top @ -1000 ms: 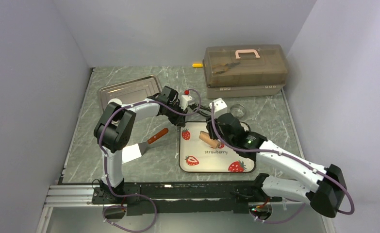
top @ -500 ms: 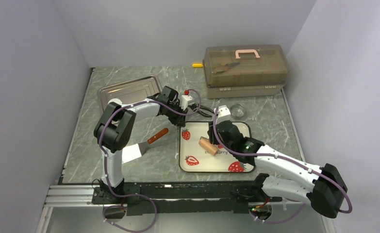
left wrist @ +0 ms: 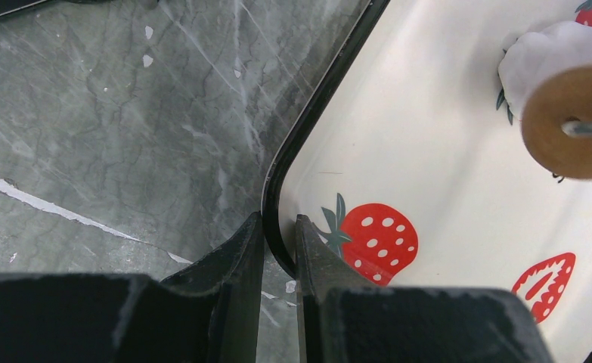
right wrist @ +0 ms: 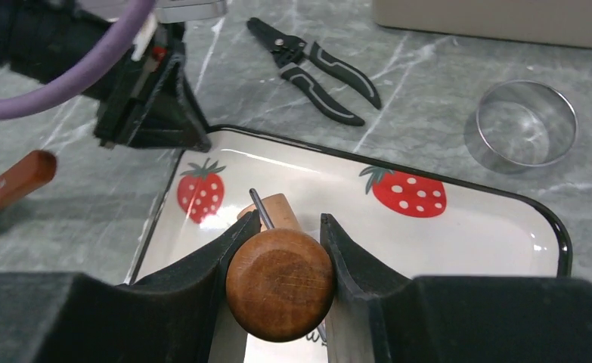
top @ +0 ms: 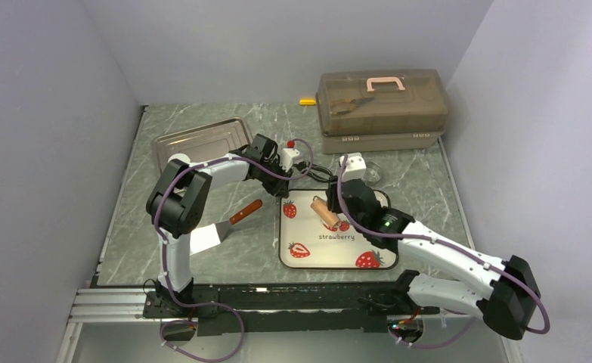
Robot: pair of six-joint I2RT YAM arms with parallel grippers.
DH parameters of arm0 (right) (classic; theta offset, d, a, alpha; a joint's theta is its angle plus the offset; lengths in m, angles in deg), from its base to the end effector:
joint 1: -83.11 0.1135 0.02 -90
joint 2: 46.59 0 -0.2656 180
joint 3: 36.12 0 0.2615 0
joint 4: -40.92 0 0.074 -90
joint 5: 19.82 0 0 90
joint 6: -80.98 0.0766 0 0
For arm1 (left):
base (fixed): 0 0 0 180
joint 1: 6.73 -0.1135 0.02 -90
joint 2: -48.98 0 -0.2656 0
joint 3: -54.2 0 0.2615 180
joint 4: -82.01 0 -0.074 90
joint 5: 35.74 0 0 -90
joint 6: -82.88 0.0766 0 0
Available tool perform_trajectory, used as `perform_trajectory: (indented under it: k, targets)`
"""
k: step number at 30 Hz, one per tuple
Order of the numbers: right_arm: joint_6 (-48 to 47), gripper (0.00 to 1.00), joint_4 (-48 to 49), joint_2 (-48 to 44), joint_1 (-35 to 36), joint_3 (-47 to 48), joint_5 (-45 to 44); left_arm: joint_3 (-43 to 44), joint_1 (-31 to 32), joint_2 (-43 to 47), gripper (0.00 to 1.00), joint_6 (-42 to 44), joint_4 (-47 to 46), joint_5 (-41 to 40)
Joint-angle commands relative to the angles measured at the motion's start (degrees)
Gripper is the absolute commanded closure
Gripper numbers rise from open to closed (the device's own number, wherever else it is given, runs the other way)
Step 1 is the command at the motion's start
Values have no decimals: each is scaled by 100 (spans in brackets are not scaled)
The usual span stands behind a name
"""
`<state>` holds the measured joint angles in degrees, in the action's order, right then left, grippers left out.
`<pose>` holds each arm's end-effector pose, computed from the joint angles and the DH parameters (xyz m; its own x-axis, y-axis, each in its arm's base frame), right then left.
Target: Roll out the dumpling wrappers from the dough
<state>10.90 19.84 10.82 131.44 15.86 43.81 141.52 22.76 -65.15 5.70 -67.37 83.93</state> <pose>0.2015 0.1753 0.2489 -0.4170 -0.0094 -0.9089 -0.2797 0.9528 0.1185 0.3623 -0.2484 0.1195 -0.5689 0.5432 -0.6175 0.8060 0.5175 -0.2873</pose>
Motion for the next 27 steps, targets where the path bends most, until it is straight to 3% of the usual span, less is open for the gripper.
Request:
perform_trajectory:
  k: [1,12,27]
  targets:
    - [416,100,12,374,-15,314,-814,-44,-34,41,100,256,54,-314]
    - [848,100,-812,951,307,155,-1508,-59,-32,9,100,266,65,-321]
    - [1520,100,-945,1411,484,-356,-1202,-32,-32,-38,100,265,74,-333]
